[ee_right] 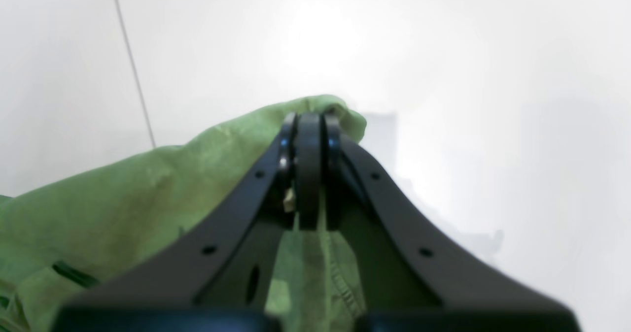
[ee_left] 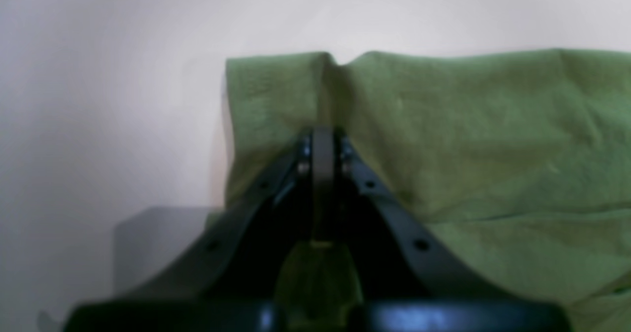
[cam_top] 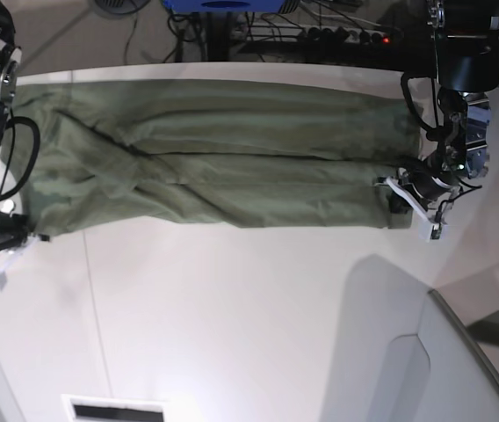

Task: Layout the t-shirt on the table in an organized manner, then fold the t-shirt properly
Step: 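Lower the band onto the table and straighten its ends with both grippers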

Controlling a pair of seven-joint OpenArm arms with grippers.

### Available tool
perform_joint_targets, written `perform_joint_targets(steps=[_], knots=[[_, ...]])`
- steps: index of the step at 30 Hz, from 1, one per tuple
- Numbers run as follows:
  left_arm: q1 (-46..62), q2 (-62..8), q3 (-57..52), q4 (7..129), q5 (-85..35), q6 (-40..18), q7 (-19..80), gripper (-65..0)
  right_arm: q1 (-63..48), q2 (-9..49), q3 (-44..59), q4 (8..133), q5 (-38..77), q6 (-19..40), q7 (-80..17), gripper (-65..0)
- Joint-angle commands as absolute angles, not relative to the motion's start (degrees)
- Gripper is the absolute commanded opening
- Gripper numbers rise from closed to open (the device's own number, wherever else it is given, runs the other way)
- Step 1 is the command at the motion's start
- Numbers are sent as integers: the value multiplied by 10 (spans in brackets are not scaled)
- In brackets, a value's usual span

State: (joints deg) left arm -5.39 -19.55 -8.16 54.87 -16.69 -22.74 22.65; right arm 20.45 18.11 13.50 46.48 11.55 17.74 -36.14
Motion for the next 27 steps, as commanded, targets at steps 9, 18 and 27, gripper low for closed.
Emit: perform_joint_targets(steps=[9, 18, 27], knots=[[-57, -209, -84, 552, -165, -229, 230, -650, 238, 197, 138, 378, 119, 99, -243, -650], [-56, -214, -85, 552, -165, -229, 230, -650, 238, 197, 138, 356, 122, 95, -189, -650], [-59, -213, -86, 555, -166, -229, 230, -650, 240, 194, 138, 354, 122, 40, -160, -639]])
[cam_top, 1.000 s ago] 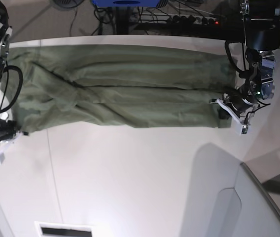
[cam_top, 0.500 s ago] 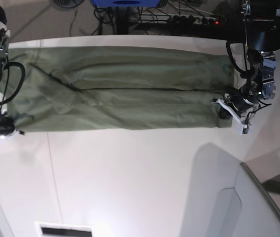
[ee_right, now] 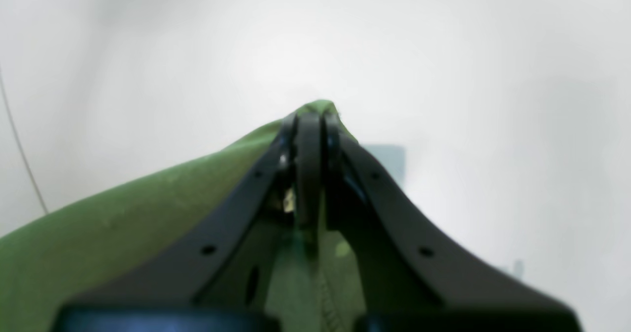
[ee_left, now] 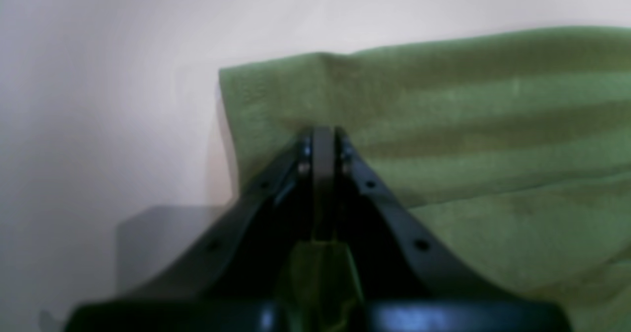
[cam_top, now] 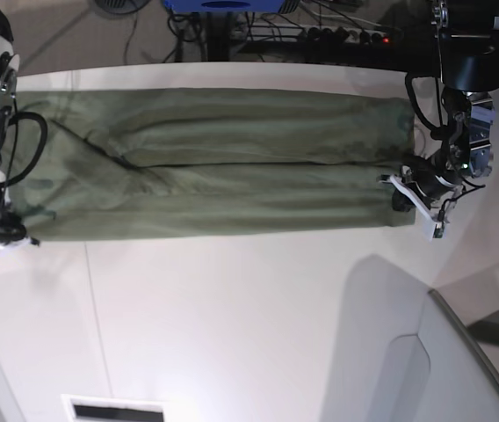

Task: Layout the t-shirt on the table in an organized manner, then fold the t-shirt properly
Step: 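Lower the band onto the table and straighten its ends with both grippers, then grasp the band end with the left gripper and fold it toward the right gripper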

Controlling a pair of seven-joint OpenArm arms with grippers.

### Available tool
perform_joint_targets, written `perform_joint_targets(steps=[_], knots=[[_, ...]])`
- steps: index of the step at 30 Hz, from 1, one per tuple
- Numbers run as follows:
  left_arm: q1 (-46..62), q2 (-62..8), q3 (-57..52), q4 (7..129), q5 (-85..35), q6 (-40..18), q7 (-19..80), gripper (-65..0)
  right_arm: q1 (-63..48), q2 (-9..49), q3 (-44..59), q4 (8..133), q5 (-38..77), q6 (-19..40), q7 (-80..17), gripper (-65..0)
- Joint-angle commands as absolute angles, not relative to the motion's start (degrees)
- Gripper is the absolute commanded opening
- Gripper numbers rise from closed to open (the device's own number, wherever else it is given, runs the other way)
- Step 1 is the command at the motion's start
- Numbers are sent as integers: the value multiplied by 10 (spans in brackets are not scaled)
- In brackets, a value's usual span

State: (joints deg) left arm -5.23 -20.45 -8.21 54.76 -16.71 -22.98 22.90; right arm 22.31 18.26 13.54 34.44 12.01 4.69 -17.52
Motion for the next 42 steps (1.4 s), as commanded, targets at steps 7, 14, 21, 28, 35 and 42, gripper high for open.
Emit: perform_joint_targets(steps=[7, 14, 21, 28, 35, 42], knots=[[-60, -213, -99, 595, -167, -229, 233, -650, 246, 194, 138, 376, 122, 40, -162, -327], [-54, -213, -189, 655, -167, -229, 249, -650, 160, 178, 195, 571, 122, 43, -162, -272], [4, -201, -279, 775, -172, -233, 343, -650, 20, 152, 208, 749, 122, 44, -163, -272], [75, -196, -307, 798, -209, -328, 343, -212, -51, 144, 210, 760, 122, 44, -162, -272], [73, -198, -354, 658, -323, -400, 342, -204, -78, 143, 209, 758, 122, 45, -162, -272], [44, -187, -352, 603, -323, -400, 340, -204, -85, 143, 208, 757, 122, 45, -162, -272]])
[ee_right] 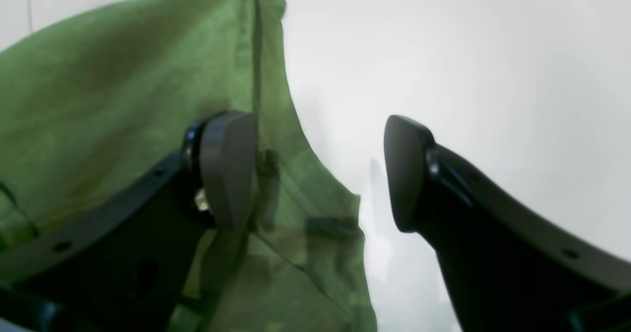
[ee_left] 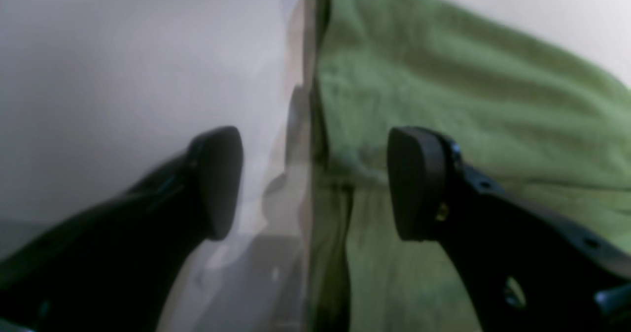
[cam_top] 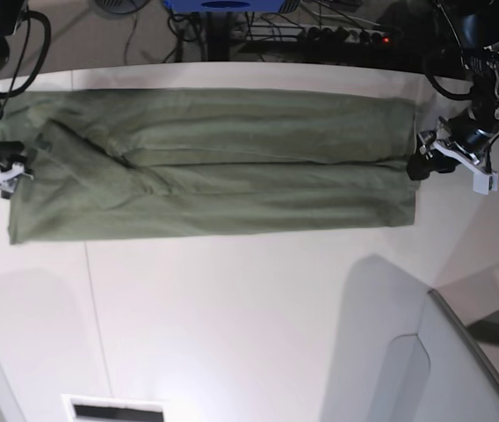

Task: Layout the t-shirt on the table in an organized manner, then fold the t-shirt properly
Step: 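Grasp the band end with the left gripper and fold it toward the right gripper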

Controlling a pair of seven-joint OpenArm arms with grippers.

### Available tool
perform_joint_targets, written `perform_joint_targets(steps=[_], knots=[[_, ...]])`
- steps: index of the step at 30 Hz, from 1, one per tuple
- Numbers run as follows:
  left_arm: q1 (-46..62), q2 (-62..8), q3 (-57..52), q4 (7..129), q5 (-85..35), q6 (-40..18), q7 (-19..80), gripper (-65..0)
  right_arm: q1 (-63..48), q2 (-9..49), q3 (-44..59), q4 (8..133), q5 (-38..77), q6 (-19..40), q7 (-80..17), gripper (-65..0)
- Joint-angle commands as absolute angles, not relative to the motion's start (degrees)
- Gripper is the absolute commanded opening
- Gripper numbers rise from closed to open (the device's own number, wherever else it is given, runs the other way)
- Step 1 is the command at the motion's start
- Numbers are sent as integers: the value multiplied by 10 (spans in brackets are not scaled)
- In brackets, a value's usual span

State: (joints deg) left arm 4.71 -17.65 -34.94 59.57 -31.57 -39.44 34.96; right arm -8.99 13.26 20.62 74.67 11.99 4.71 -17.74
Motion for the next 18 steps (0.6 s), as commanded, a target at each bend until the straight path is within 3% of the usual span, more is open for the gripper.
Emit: perform_joint_targets(steps=[1, 15, 16, 18], knots=[[38, -186, -351, 596, -322, -400, 340, -204, -85, 143, 208, 757, 122, 45, -162, -272], [29, -160, -278, 532, -300, -400, 287, -224, -85, 142, 208, 757, 121, 45, -162, -272], [29, -160, -278, 525, -300, -400, 286, -247, -85, 142, 208, 757, 121, 45, -162, -272], [29, -160, -278, 512, -300, -400, 276, -370, -85, 142, 208, 757, 121, 45, -162, -272]])
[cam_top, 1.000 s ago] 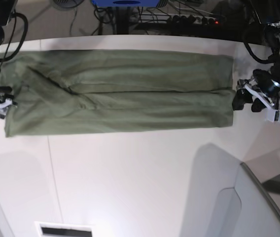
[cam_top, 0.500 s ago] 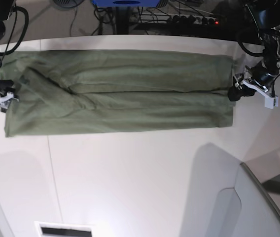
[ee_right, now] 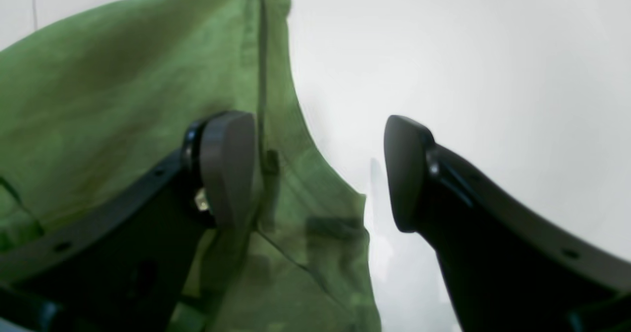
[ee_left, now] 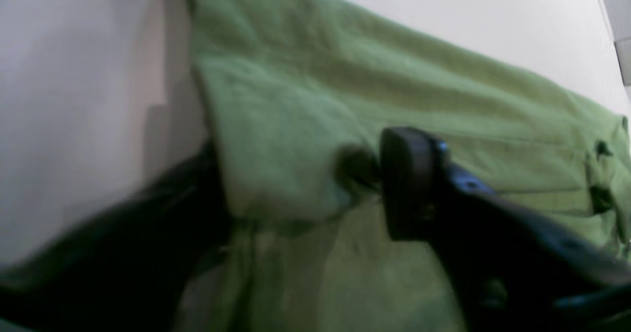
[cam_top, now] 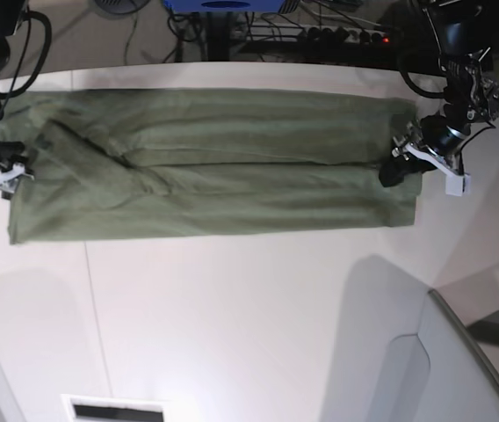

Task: Layout the t-shirt on the table in an organized manner, then fold the t-shirt properly
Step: 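Grasp the band end with the left gripper and fold it toward the right gripper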

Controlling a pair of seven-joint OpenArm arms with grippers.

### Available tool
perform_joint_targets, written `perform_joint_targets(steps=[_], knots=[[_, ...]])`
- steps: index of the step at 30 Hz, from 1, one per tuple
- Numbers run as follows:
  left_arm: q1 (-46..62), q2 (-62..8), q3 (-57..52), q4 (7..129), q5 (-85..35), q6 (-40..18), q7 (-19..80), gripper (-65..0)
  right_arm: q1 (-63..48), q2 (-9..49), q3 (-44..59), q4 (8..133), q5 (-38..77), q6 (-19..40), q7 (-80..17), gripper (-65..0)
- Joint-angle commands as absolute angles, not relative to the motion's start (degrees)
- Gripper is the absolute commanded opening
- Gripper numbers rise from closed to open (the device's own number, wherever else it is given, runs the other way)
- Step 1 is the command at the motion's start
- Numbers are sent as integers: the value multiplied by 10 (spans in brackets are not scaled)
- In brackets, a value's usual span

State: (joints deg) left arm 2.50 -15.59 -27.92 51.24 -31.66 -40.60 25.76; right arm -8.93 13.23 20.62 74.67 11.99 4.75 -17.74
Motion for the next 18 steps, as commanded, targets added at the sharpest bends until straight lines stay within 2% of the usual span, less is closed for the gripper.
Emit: perform_joint_targets(steps=[1, 3, 4, 8, 13, 18], knots=[[29, -160, -278, 508, -300, -400, 262, -459, -85, 142, 208, 757, 121, 45, -162, -272], [29, -160, -278, 487, -300, -400, 232, -624, -85, 142, 208, 757, 121, 45, -162, -272], [22, -161, -278, 473, -300, -400, 216, -650, -85, 142, 208, 757, 121, 45, -162, -272], [-23, -175, -278, 401, -276, -400, 174, -650, -85, 133, 208, 760, 121, 46, -162, -272], [-72, -184, -284, 398, -187, -400, 149, -650, -95, 124, 208, 782, 121, 46, -162, -272], [-64, -196, -278, 498, -131, -400, 152, -650, -101, 119, 208, 794, 121, 46, -163, -272]])
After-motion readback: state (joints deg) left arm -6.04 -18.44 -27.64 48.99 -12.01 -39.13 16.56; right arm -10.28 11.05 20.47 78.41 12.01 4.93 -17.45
